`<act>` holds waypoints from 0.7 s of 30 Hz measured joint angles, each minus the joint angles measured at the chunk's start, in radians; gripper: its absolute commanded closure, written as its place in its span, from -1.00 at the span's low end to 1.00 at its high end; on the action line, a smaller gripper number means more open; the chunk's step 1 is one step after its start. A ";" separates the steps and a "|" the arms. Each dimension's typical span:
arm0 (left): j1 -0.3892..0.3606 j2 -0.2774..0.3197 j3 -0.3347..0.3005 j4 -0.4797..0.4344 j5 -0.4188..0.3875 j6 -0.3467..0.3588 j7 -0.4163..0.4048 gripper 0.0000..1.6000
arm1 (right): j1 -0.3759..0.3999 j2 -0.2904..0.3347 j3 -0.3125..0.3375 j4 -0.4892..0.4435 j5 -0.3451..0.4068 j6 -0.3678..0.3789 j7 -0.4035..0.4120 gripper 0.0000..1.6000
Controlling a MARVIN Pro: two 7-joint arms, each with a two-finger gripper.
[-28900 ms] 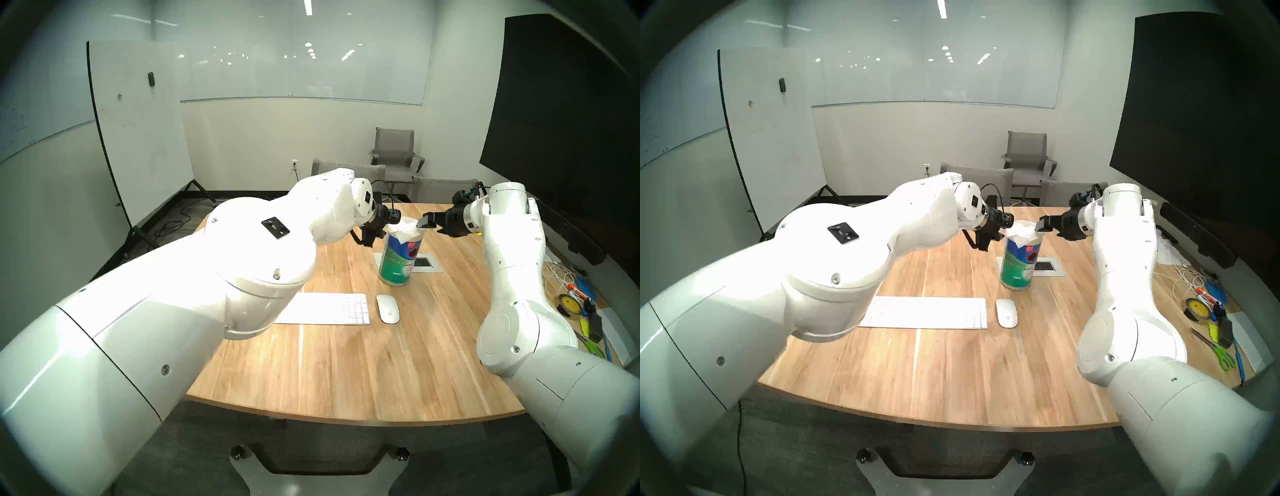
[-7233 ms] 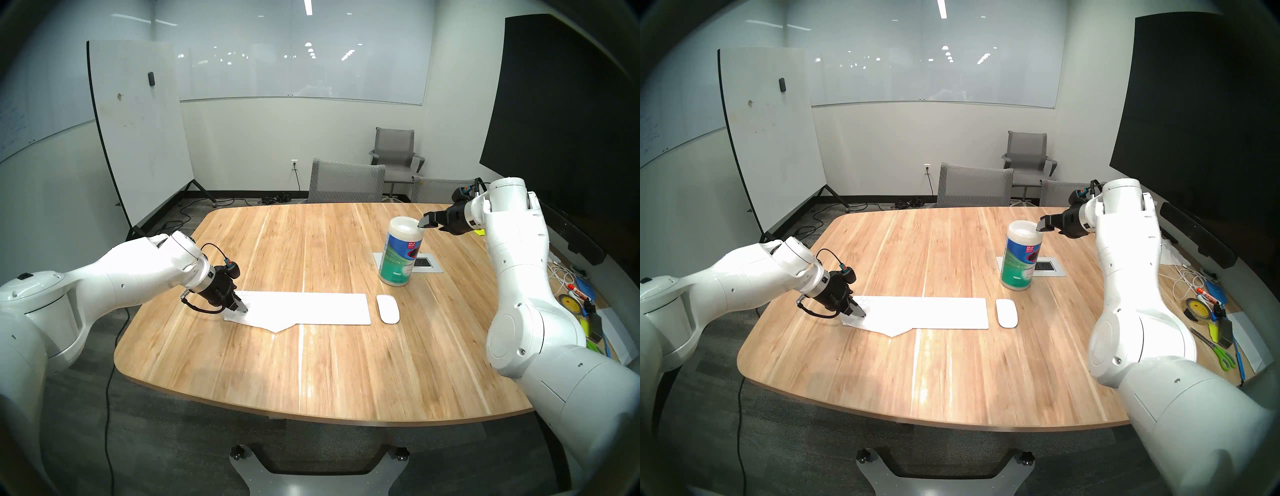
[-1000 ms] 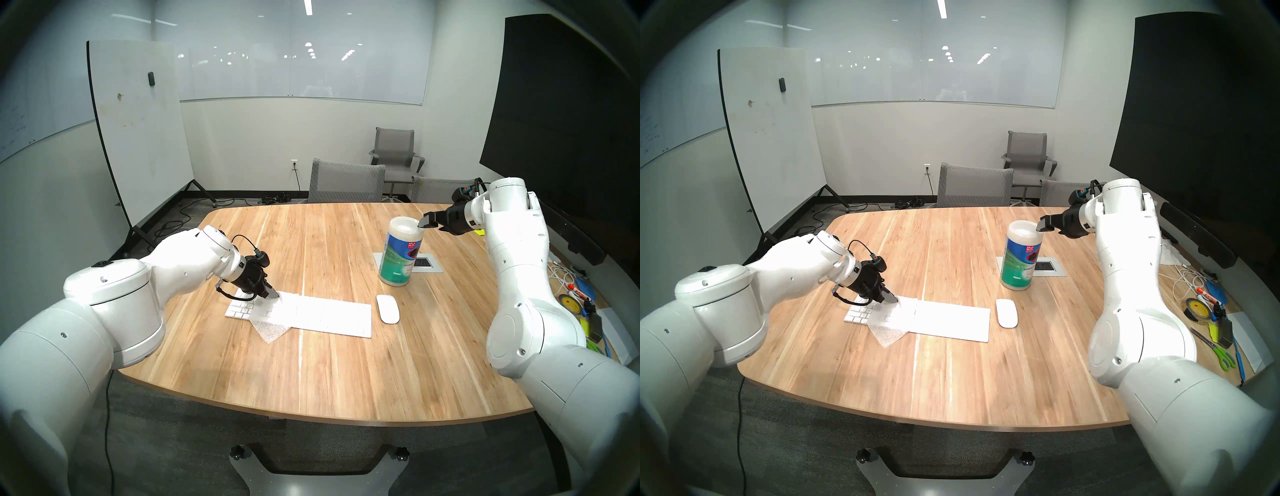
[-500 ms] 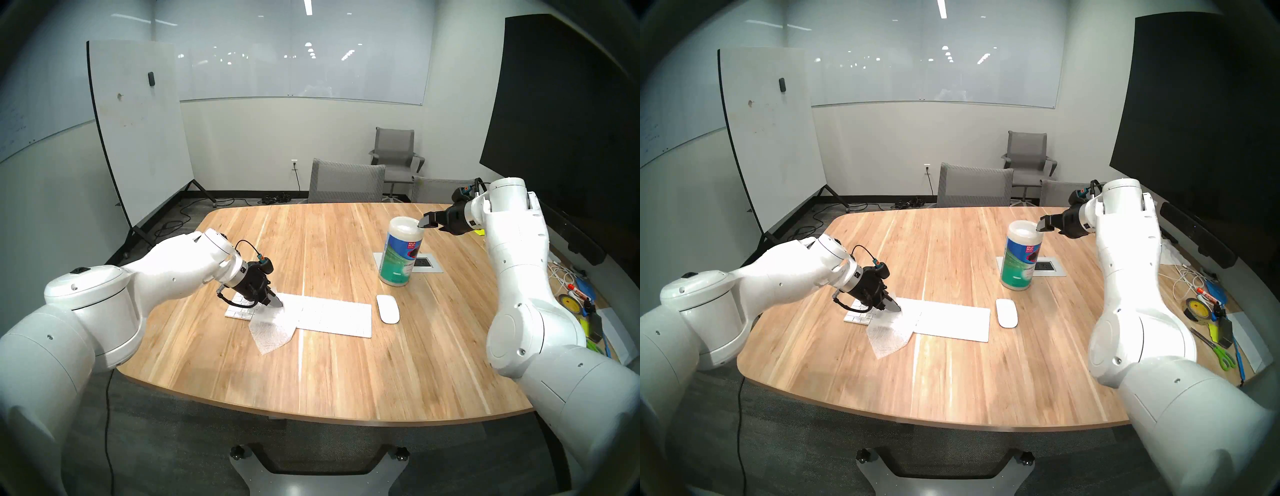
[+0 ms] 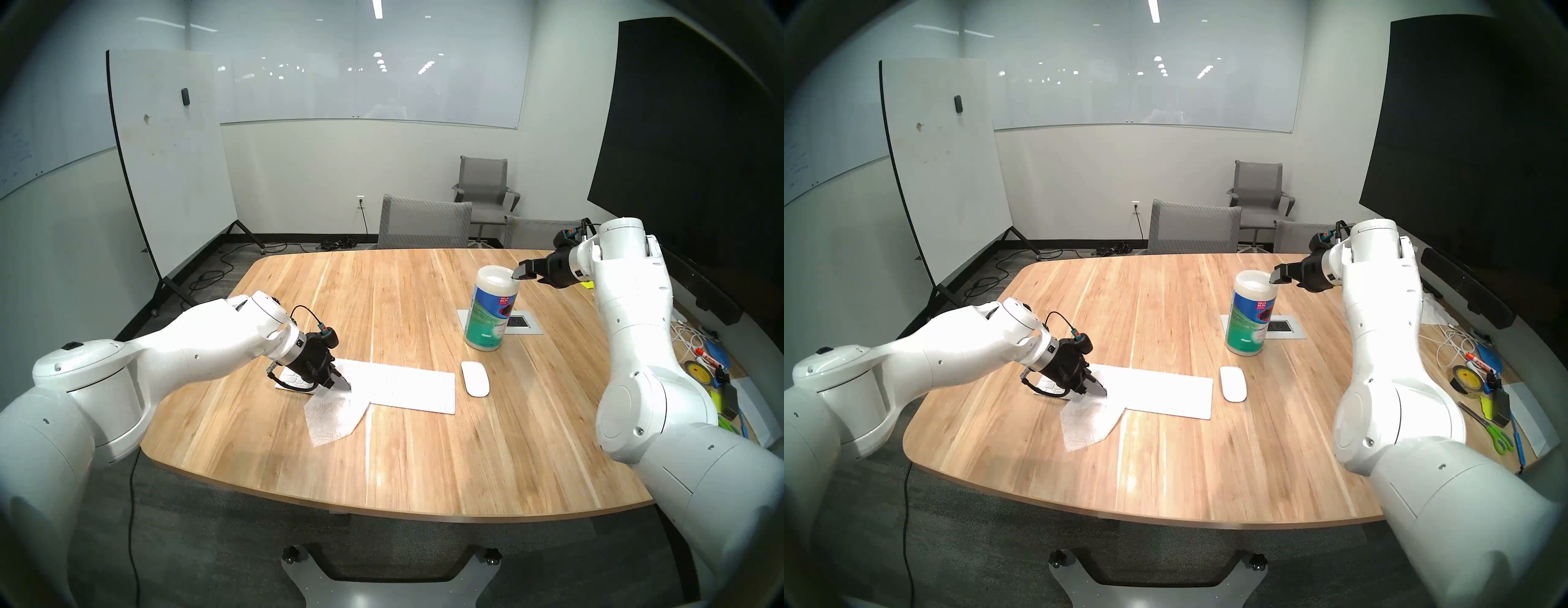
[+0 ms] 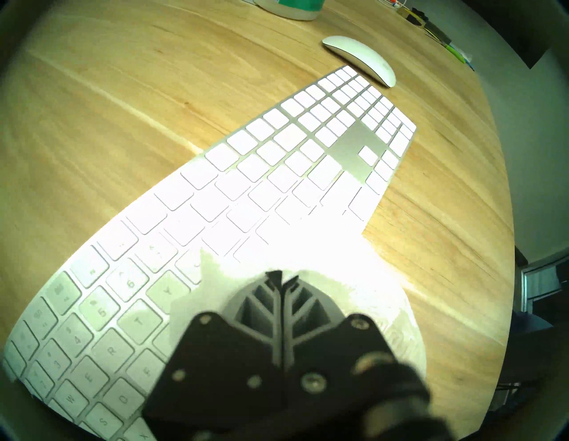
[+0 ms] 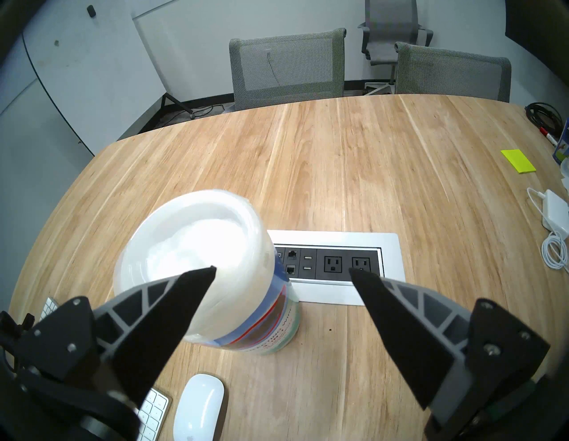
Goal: Wipe the keyboards and mice with a disinfecting wipe, then set the wipe down
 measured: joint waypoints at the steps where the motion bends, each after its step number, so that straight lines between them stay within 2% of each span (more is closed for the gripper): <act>1: 0.002 0.007 -0.002 -0.015 -0.002 0.004 0.010 1.00 | 0.000 0.000 0.000 0.000 0.000 0.000 0.000 -1.00; 4: 0.008 0.028 -0.012 -0.062 -0.007 0.018 0.056 1.00 | 0.000 0.000 0.000 0.000 0.000 0.000 0.000 -1.00; 10: 0.006 0.037 -0.023 -0.073 -0.010 0.027 0.096 1.00 | 0.000 0.000 0.000 0.000 0.000 0.000 0.000 -1.00; 21: -0.027 -0.023 -0.025 0.081 0.013 0.000 0.100 1.00 | 0.000 0.000 0.000 0.000 0.000 0.000 0.000 -1.00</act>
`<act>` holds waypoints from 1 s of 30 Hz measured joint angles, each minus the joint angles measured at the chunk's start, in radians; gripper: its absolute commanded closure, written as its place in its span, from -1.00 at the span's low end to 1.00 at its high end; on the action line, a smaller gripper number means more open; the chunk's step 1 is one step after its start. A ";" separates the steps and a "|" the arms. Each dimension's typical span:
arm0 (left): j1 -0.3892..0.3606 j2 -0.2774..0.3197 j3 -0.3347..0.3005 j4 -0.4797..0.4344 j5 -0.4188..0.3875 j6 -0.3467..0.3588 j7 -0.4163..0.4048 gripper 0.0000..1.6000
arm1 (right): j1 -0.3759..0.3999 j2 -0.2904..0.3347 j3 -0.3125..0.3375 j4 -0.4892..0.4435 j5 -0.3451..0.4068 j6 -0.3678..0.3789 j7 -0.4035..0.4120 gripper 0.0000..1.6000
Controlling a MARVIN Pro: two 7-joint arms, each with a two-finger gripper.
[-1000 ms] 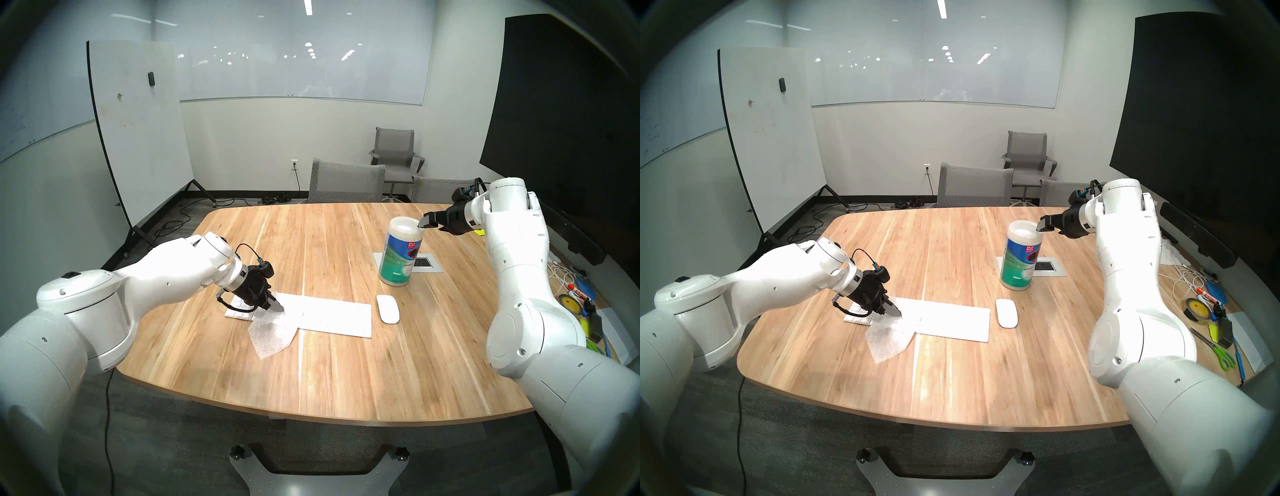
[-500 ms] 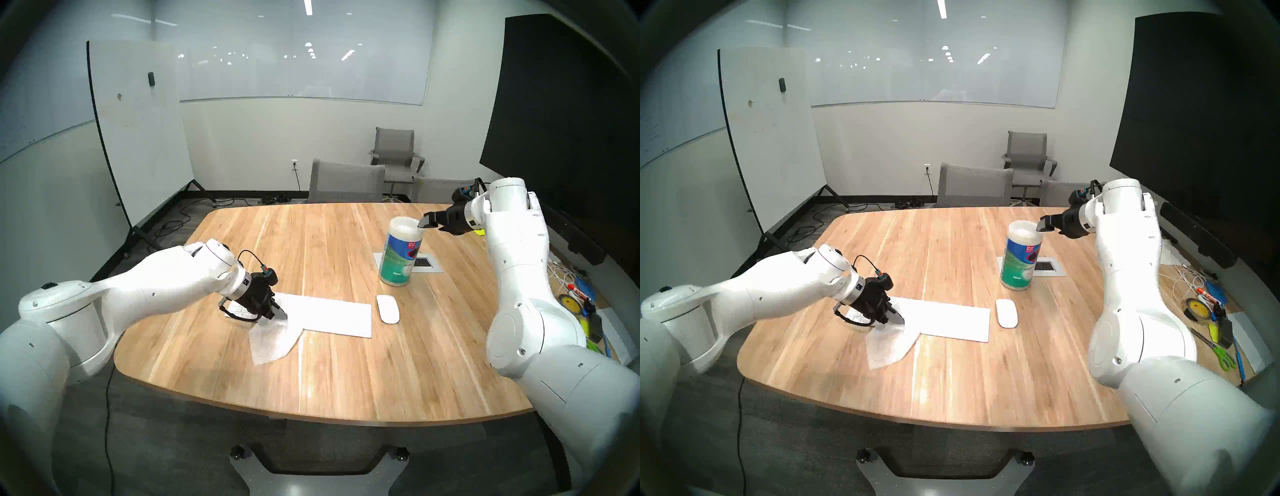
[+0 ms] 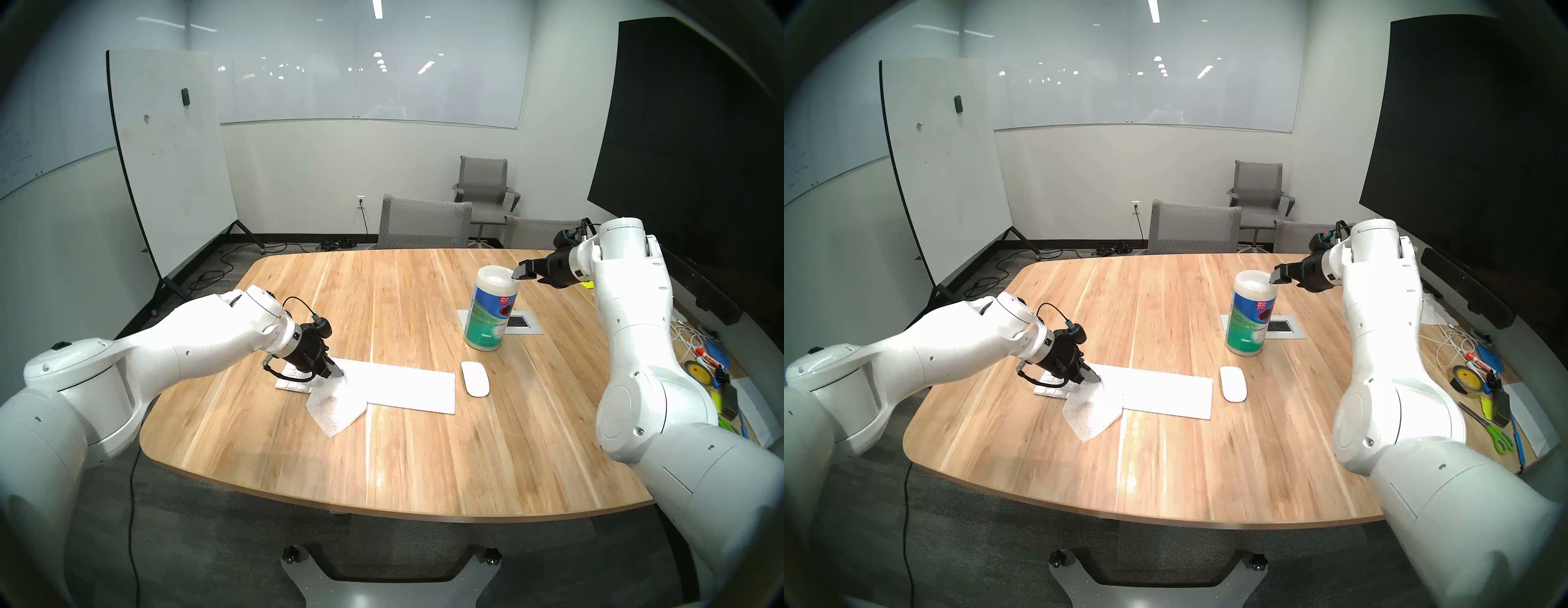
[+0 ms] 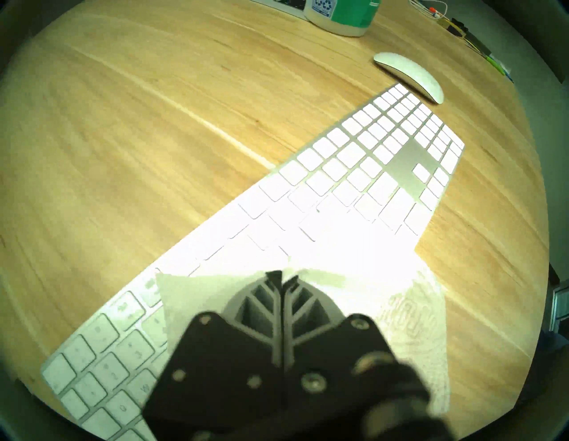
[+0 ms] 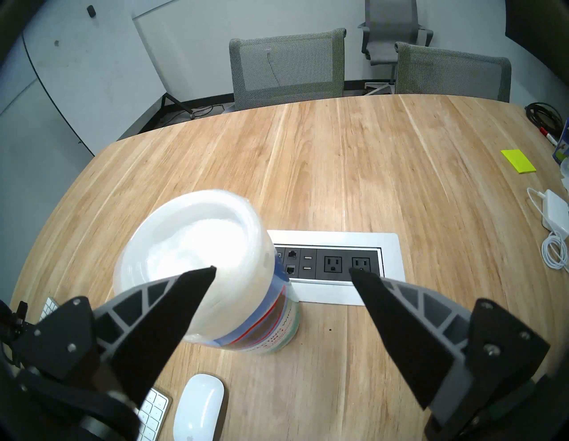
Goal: Wipe the keyboards and mice with a disinfecting wipe, then set the wipe down
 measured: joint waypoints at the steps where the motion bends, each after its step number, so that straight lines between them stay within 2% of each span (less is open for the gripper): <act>1: -0.004 -0.009 0.000 0.017 0.005 -0.004 -0.004 1.00 | 0.000 0.000 0.000 0.000 0.000 0.000 0.000 -1.00; 12: -0.041 -0.113 -0.001 0.194 0.048 -0.048 -0.025 1.00 | 0.000 0.000 0.000 0.001 0.000 0.000 0.000 -1.00; 30: -0.065 -0.271 -0.013 0.388 0.073 -0.129 -0.068 1.00 | 0.000 0.000 0.000 0.001 0.001 0.000 0.000 -1.00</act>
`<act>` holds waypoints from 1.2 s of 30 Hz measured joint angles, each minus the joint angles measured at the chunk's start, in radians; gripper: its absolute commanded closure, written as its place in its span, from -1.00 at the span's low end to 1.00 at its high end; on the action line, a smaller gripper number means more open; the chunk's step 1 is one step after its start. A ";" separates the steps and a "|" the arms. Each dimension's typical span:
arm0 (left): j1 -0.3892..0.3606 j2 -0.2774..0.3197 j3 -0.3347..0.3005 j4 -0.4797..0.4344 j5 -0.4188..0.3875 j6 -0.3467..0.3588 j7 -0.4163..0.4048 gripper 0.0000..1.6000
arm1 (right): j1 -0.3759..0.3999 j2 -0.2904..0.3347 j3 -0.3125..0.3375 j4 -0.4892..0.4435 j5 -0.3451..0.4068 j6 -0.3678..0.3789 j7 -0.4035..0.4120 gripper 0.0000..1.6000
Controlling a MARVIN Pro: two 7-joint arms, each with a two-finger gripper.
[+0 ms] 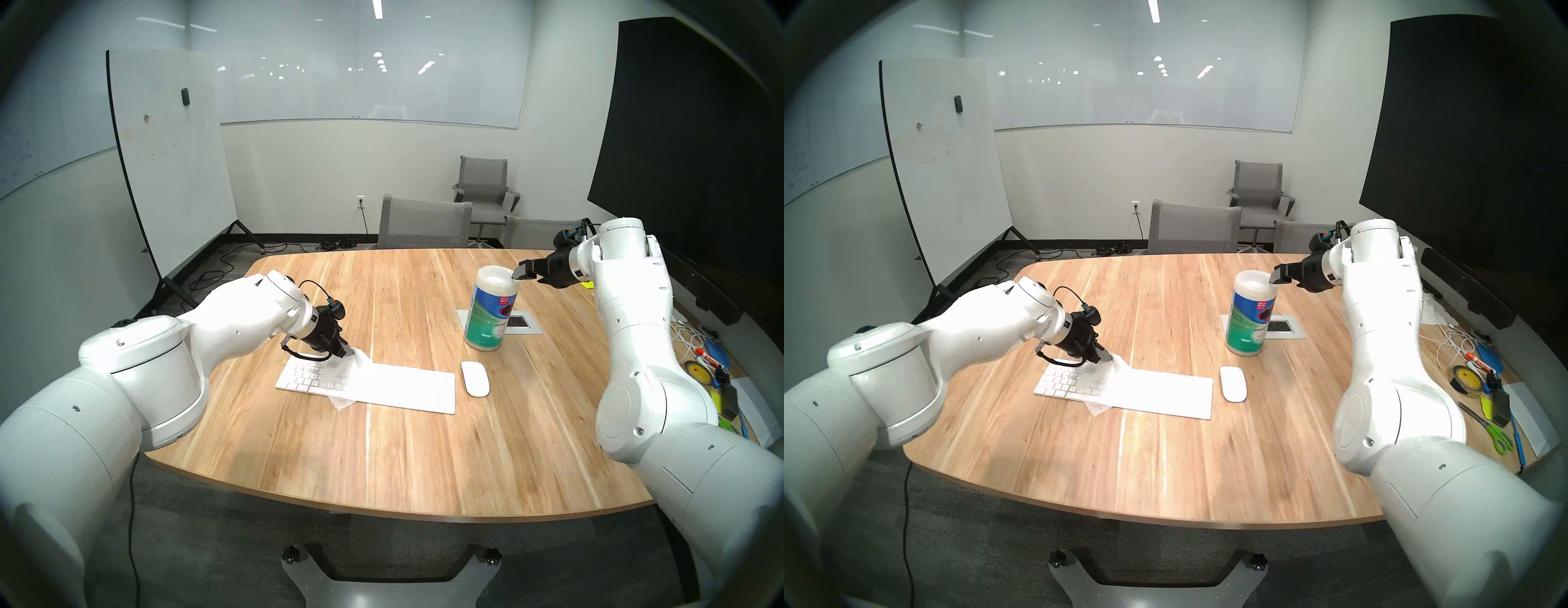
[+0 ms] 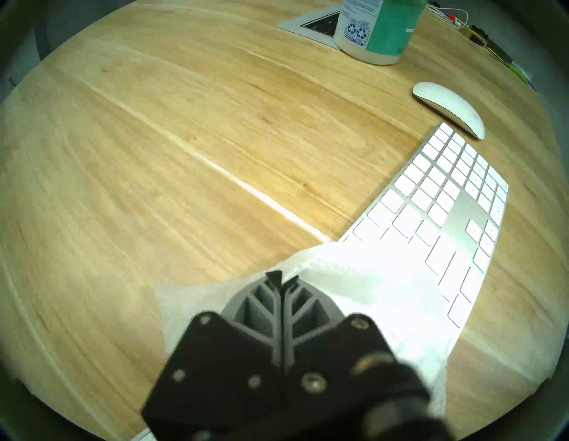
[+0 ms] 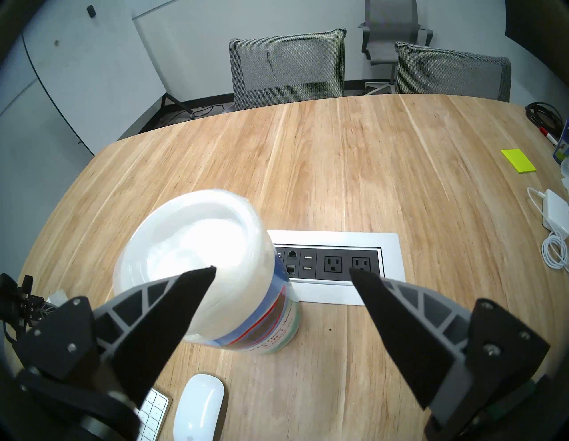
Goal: Wipe the keyboards and mice with a disinfecting wipe, then set the wipe down
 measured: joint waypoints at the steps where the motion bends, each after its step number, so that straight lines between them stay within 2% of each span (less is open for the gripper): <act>1: 0.000 -0.004 0.000 0.004 -0.001 -0.003 -0.003 1.00 | 0.000 0.000 0.000 0.000 0.000 0.000 0.000 -1.00; 10: 0.001 -0.058 -0.001 0.066 -0.005 -0.045 -0.077 1.00 | 0.000 0.000 0.000 0.000 0.000 0.000 0.000 -1.00; 17: 0.011 -0.076 0.000 0.081 -0.006 -0.063 -0.139 1.00 | 0.000 0.000 0.000 -0.001 0.000 0.000 0.000 -1.00; 24: 0.025 -0.074 -0.001 0.039 -0.009 -0.063 -0.176 1.00 | 0.000 0.000 0.000 -0.001 0.000 0.000 0.000 -1.00; 36: 0.035 -0.052 -0.007 -0.068 -0.017 -0.023 -0.182 1.00 | 0.000 0.000 0.000 -0.001 0.000 0.000 0.000 -1.00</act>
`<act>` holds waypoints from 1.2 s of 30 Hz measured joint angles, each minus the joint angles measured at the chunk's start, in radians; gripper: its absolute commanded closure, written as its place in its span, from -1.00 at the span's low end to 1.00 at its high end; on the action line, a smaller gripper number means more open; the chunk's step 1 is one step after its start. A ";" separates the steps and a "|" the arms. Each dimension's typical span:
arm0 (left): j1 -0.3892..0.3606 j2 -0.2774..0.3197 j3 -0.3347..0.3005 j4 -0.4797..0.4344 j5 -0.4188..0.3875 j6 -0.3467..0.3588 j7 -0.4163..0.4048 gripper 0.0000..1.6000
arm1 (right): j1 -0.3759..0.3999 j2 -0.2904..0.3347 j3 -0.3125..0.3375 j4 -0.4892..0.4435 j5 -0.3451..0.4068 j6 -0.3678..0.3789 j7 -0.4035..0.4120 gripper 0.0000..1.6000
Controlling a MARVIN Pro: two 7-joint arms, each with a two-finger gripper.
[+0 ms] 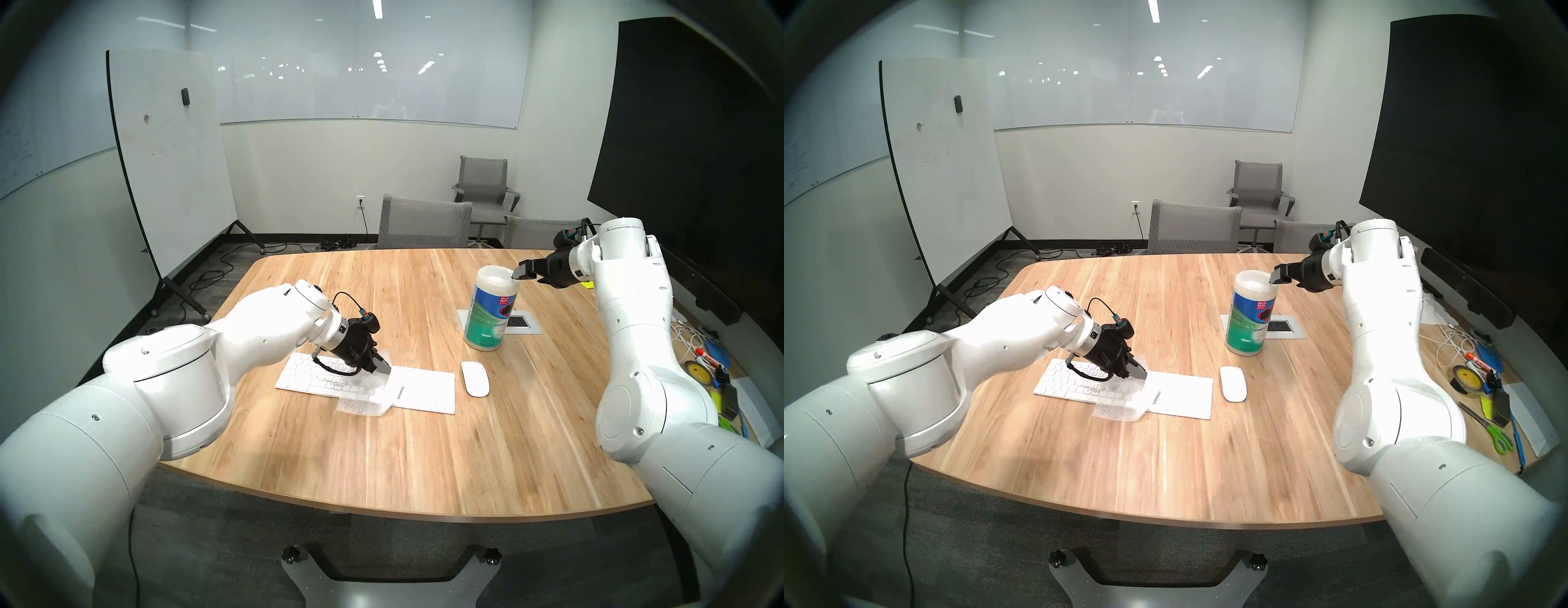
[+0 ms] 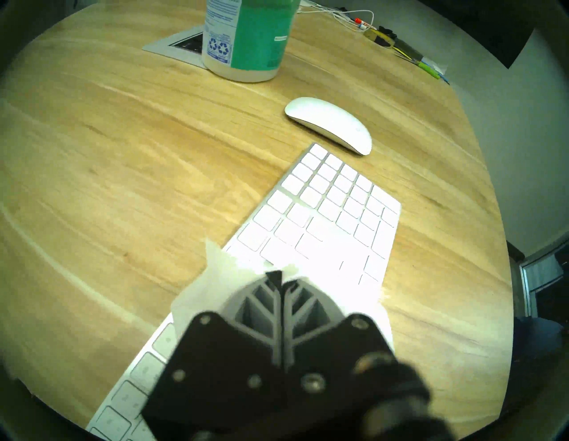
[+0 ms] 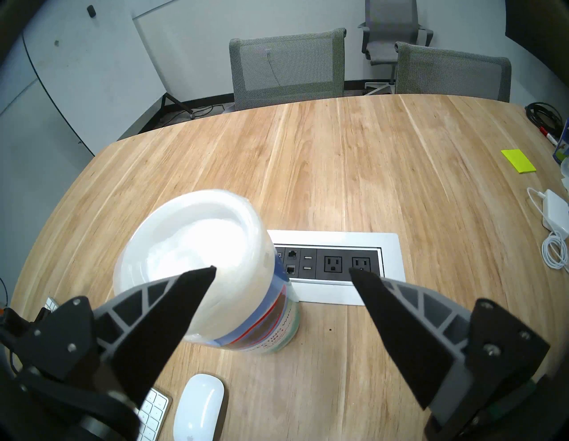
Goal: Wipe the keyboards and mice with a disinfecting wipe, then set the wipe down
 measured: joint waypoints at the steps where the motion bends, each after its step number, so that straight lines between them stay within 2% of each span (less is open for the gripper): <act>1: 0.001 0.003 -0.002 -0.011 -0.002 0.005 0.003 1.00 | 0.000 0.000 0.000 0.000 0.000 0.000 0.000 -1.00; 15: 0.028 0.041 -0.024 -0.131 -0.025 0.054 0.069 1.00 | 0.000 0.000 0.000 0.000 0.000 0.000 0.000 -1.00; 28: 0.038 0.026 -0.031 -0.126 -0.033 0.043 0.096 1.00 | 0.000 0.000 0.000 0.000 0.000 0.000 0.000 -1.00; 36: 0.037 0.015 -0.032 -0.104 -0.034 0.036 0.082 1.00 | 0.000 0.000 0.000 0.000 0.000 0.000 0.000 -1.00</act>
